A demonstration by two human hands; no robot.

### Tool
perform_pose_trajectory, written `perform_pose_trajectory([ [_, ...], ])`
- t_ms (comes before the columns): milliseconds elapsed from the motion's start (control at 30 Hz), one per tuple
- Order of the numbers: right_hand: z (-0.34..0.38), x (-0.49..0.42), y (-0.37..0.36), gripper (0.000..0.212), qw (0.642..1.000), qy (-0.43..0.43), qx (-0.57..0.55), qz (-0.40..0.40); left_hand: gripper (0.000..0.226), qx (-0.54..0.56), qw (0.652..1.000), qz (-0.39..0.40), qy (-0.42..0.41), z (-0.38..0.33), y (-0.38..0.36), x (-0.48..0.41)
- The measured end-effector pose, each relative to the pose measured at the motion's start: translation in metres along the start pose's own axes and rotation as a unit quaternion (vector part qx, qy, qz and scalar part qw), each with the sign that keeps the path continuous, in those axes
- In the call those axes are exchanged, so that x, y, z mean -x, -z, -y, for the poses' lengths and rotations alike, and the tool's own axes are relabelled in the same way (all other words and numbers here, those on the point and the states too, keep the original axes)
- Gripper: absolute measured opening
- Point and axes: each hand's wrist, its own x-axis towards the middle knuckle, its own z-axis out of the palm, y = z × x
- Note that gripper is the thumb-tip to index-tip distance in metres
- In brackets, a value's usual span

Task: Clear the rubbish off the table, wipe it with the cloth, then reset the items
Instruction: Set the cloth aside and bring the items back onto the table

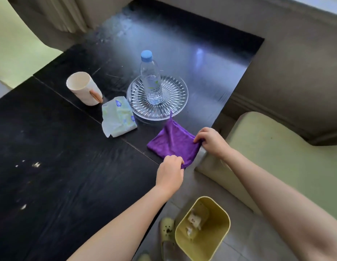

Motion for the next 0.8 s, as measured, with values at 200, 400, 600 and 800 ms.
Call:
perform_pose_trajectory([
  [200,0.016,-0.018,0.015,0.034,0.987,-0.027,0.127,0.089,0.027,0.079,0.996,0.051,-0.008,0.013,0.016,-0.011],
  [400,0.064,-0.077,0.034,0.03,0.997,-0.062,-0.043,-0.005,0.041,0.091,0.947,-0.24,0.196,0.083,0.096,-0.047],
  [600,0.123,-0.144,0.038,0.074,0.985,-0.098,-0.137,-0.046,0.076,0.256,0.837,-0.242,0.42,0.139,0.131,-0.081],
  [800,0.148,-0.175,0.03,0.065,0.952,-0.1,-0.27,-0.107,0.067,0.391,0.797,-0.164,0.43,0.152,0.124,-0.1],
])
